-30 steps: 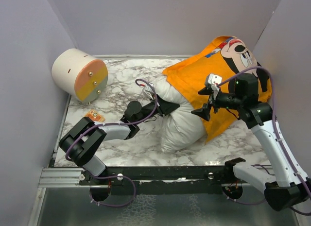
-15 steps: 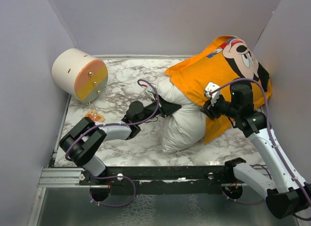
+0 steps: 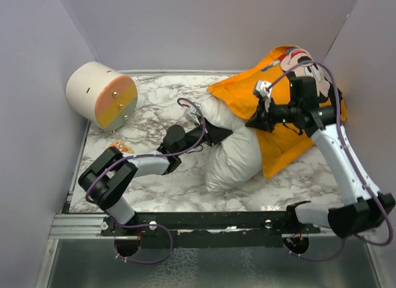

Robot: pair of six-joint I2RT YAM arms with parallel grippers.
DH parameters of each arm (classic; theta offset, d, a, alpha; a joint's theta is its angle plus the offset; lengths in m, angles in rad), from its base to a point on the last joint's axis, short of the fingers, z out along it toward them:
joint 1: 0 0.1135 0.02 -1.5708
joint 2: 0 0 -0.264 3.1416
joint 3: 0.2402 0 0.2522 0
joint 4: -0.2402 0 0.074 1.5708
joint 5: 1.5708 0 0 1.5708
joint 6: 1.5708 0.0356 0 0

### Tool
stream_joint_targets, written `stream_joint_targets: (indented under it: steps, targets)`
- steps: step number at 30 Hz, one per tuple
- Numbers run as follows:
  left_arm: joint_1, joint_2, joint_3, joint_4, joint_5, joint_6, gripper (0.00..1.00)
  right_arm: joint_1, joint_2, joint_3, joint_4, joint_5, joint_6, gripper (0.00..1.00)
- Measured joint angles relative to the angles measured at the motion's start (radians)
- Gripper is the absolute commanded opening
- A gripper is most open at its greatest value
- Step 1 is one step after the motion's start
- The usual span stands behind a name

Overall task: Put the pillow into the pillowcase
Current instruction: Stuff the pillow into the pillowcase.

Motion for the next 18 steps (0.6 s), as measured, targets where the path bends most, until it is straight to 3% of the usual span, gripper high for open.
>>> stream_joint_targets:
  steps: [5,7,10,13,16,18]
  targets:
    - [0.015,0.018,0.058,-0.034,-0.008,0.042,0.00,0.043,0.286,0.334,-0.053,-0.073,0.034,0.00]
    - [0.023,0.019,0.075,-0.056,-0.020,0.063,0.00,0.111,0.415,0.504,-0.056,-0.082,0.057,0.00]
    - [0.037,0.016,0.077,-0.089,-0.029,0.083,0.00,0.216,0.515,0.626,-0.050,-0.095,0.077,0.00]
    - [0.053,-0.008,0.048,-0.106,-0.018,0.083,0.00,0.272,0.520,0.591,-0.019,-0.114,0.086,0.00]
    - [0.089,-0.048,-0.015,-0.102,-0.005,0.072,0.00,0.278,0.458,0.436,0.058,-0.113,0.093,0.02]
    - [0.117,-0.057,-0.048,-0.084,0.004,0.058,0.00,0.264,0.404,0.325,0.105,-0.101,0.092,0.18]
